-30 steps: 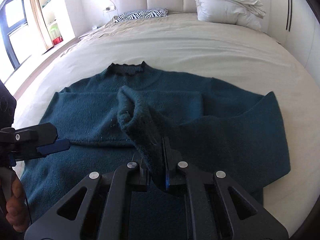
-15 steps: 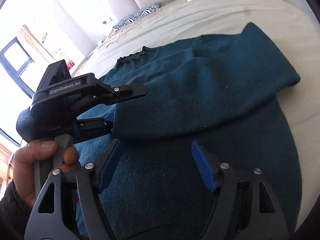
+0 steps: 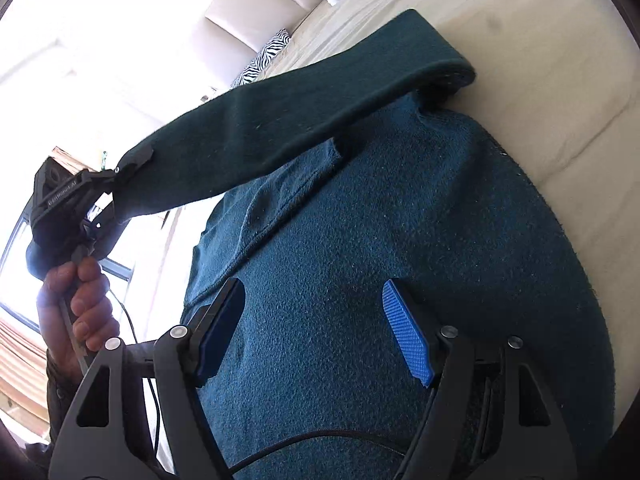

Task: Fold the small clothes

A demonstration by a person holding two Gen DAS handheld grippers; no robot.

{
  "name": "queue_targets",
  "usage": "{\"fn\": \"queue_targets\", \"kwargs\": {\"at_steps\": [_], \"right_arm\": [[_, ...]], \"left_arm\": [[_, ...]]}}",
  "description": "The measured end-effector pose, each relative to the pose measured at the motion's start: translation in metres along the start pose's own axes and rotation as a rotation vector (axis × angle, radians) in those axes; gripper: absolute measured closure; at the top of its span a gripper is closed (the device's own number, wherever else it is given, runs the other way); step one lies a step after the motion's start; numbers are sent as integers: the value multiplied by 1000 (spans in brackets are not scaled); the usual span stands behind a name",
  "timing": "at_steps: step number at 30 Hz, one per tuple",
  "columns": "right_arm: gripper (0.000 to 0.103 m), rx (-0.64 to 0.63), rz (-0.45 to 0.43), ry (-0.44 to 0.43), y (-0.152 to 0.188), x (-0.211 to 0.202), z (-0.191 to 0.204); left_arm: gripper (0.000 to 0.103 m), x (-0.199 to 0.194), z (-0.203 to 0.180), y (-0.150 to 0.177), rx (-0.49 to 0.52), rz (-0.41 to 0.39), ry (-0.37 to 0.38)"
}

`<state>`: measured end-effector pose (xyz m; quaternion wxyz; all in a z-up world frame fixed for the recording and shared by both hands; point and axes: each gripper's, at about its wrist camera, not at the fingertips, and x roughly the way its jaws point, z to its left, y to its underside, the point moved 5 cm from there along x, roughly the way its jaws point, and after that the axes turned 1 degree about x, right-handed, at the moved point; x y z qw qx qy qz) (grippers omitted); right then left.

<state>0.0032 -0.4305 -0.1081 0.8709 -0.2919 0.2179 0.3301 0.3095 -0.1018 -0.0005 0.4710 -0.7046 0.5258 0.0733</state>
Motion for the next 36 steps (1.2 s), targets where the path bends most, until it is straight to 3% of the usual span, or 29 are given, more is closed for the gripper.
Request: {"fn": "queue_targets", "kwargs": {"at_steps": [8, 14, 17, 22, 24, 30, 33, 36], "right_arm": [[32, 138, -56, -39, -34, -4, -6], [32, 235, -65, -73, -54, 9, -12], [32, 268, -60, -53, -73, 16, -11], [31, 260, -116, -103, -110, 9, 4], [31, 254, -94, -132, -126, 13, 7], [31, 247, 40, -136, -165, 61, -1], [32, 264, 59, -80, -184, 95, -21], [32, 288, 29, -95, -209, 108, -28]], "left_arm": [[94, 4, 109, 27, -133, 45, -137], [94, 25, 134, 52, -158, 88, -157], [94, 32, 142, 58, -177, 98, -136], [90, 34, 154, 61, -223, 78, -50], [90, 35, 158, 63, -241, 67, -21], [90, 39, 167, 64, -270, 50, 41], [90, 40, 170, 66, -272, 36, 72], [90, 39, 168, 66, -242, 23, 66]]}}
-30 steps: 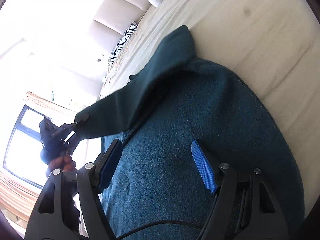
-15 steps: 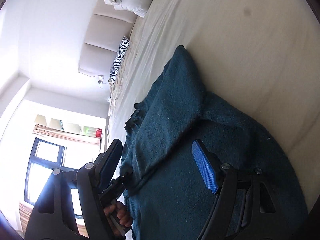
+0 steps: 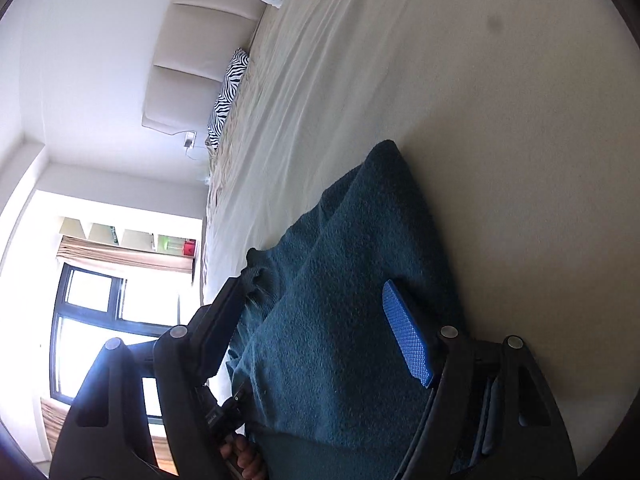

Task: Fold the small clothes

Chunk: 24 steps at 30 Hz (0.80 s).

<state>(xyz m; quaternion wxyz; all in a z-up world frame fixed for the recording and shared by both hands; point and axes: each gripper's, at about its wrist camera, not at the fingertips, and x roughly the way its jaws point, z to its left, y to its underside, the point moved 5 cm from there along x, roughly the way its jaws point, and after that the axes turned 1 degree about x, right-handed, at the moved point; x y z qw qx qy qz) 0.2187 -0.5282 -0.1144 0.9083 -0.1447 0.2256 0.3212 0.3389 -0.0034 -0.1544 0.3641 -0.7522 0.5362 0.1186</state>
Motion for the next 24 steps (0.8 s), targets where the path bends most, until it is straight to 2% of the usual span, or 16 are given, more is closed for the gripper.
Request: {"fn": "queue_targets", "kwargs": {"at_steps": [4, 7, 9, 13, 15, 17, 19, 21, 23, 24], "right_arm": [[32, 29, 15, -28, -28, 17, 0], [32, 22, 20, -33, -30, 18, 1], [32, -9, 41, -32, -19, 13, 1], [32, -82, 106, -60, 25, -12, -2], [32, -126, 112, -55, 47, -30, -5], [32, -147, 102, -26, 65, -54, -8], [32, -157, 88, -7, 84, -81, -10], [31, -177, 67, 4, 106, -110, -12], [31, -194, 46, 15, 125, -136, -12], [31, -202, 31, 30, 134, -148, -13]], "left_arm": [[90, 1, -2, 0, 15, -12, -7], [90, -1, -2, 0, 21, -17, -10], [90, -1, -2, 0, 24, -18, -9], [90, -2, -1, -1, 12, -8, 0], [90, -6, -1, -3, -1, 17, 5], [88, -15, -5, -2, 10, 42, -25], [70, -37, -8, 3, 16, 27, -82], [38, -66, -14, 13, 30, -10, -139], [23, -99, -19, 31, 54, -60, -218], [22, -115, -22, 43, 58, -75, -230]]}}
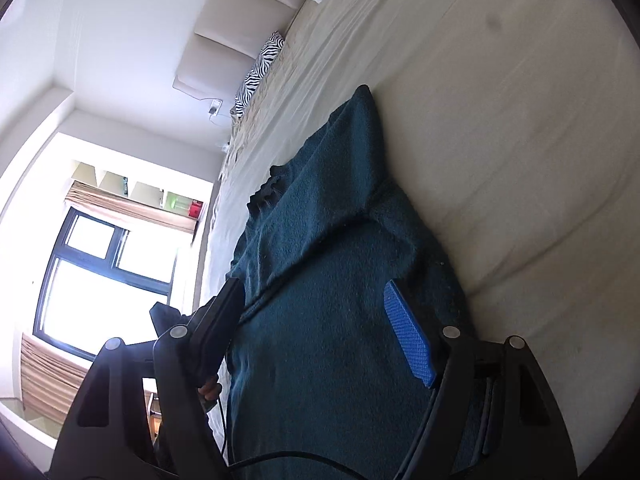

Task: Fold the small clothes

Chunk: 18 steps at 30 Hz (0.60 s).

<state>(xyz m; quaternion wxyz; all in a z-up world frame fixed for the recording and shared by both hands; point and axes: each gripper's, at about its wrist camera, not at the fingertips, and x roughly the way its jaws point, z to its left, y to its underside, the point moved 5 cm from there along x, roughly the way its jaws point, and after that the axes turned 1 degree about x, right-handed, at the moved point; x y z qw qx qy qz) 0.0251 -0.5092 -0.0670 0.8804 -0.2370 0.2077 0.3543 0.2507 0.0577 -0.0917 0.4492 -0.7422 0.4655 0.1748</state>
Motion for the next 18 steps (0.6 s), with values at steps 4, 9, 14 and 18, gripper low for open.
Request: {"fn": "queue_targets", "kwargs": {"at_steps": [4, 9, 14, 18], "right_arm": [[31, -60, -25, 106, 40, -40, 0], [31, -124, -23, 206, 82, -87, -11], [31, -130, -20, 268, 108, -123, -26], [31, -137, 15, 294, 130, -139, -35]], "left_arm": [[22, -49, 4, 57, -12, 14, -28], [22, -90, 12, 126, -53, 42, -55], [22, -110, 16, 178, -89, 93, -52], [25, -119, 7, 201, -57, 143, -29]]}}
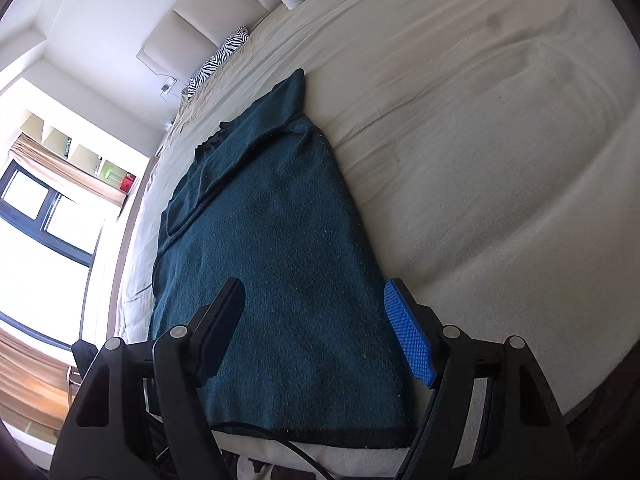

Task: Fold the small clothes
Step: 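Grasp the hem with both grippers and lift it toward the collar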

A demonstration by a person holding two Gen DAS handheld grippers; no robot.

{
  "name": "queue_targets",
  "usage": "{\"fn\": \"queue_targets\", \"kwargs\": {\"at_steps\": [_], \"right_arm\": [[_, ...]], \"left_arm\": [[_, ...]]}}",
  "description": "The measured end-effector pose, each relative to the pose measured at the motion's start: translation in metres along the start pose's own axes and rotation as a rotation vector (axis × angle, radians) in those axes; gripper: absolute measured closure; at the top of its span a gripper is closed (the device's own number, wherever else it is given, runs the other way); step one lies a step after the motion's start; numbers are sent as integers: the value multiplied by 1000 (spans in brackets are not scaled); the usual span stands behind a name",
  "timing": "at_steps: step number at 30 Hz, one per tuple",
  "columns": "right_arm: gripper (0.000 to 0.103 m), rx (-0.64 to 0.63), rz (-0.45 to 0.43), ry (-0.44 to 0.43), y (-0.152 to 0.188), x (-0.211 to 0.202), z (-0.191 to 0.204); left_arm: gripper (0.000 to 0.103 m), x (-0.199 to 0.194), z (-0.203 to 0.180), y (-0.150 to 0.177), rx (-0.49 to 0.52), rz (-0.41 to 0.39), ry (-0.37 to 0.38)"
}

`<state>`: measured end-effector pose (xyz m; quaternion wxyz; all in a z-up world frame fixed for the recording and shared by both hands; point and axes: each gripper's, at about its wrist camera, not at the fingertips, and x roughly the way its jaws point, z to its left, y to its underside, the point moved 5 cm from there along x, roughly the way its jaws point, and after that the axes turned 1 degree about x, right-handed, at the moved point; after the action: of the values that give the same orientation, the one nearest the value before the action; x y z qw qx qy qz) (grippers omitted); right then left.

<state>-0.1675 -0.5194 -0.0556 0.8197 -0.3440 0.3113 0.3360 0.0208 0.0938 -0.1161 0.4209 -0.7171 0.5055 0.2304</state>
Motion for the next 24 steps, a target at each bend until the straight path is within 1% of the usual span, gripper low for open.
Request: {"fn": "queue_targets", "kwargs": {"at_steps": [2, 5, 7, 9, 10, 12, 15, 17, 19, 21, 22, 24], "right_arm": [[31, -12, 22, -2, 7, 0, 2], [31, -21, 52, 15, 18, 1, -2], [31, -5, 58, 22, 21, 1, -7], [31, 18, 60, 8, 22, 0, -12], [31, 24, 58, 8, 21, -1, -14], [32, 38, 55, 12, 20, -5, -19], [33, 50, 52, 40, 18, -13, -26], [33, 48, 67, 56, 20, -15, -28], [33, 40, 100, 72, 23, -12, -30], [37, 23, 123, 88, 26, -10, -29], [38, 20, 131, 80, 28, -9, -28], [50, 31, 157, 42, 30, -7, -26]], "left_arm": [[28, -1, -3, 12, 2, 32, 14], [31, -2, -7, 26, 14, 66, 10], [32, -3, -9, 34, 15, 85, 20], [35, -3, -9, 42, 13, 105, 33], [36, -2, -9, 44, 9, 110, 37], [45, 0, -8, 46, 3, 116, 30], [53, 2, -8, 45, -5, 125, 26], [53, 3, -8, 46, 3, 132, 14], [53, 5, -10, 47, 10, 140, 5], [53, 5, -12, 47, 18, 145, -2], [53, 5, -14, 47, 21, 148, -2], [53, 6, -17, 47, 27, 152, -3]]}}
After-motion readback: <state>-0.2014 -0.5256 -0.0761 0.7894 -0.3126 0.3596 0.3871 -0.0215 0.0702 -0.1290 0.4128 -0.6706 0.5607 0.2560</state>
